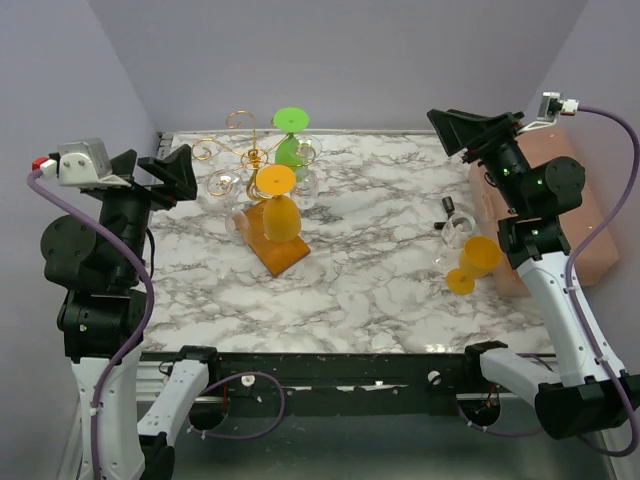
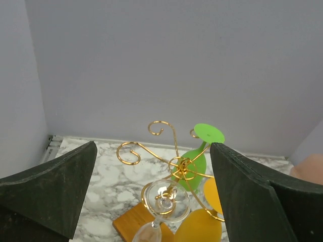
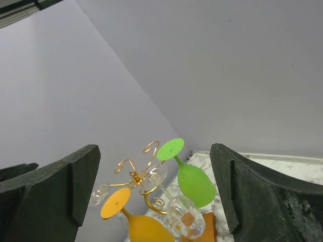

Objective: Take the wine glass off the wine glass rack

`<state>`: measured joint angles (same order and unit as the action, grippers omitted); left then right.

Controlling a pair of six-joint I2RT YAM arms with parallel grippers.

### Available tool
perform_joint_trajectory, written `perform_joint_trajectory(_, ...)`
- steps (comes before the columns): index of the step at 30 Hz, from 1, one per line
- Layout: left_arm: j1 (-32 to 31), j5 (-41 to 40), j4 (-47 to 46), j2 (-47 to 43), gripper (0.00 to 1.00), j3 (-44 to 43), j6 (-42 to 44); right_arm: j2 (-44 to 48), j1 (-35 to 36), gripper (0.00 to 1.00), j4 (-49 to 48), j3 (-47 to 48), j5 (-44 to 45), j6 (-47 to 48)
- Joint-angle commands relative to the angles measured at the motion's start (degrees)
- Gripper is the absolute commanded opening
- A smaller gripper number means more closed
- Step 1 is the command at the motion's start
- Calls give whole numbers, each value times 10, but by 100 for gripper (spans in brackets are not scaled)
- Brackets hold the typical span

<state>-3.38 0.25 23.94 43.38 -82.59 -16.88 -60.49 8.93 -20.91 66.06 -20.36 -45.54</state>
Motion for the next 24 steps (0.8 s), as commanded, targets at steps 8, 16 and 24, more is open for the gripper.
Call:
perform_joint_trajectory(8,3,-18,-89,-22,97,155,11,18,1,100,28,-66,-37,16)
perform_joint_trajectory(16,6,-17,-135,-31,97,204,21,-6,0,100,179,7,-15,8)
perform_joint_trajectory(24,15,-32,-149,-47,97,228,24,3,0,100,89,-31,-48,-95)
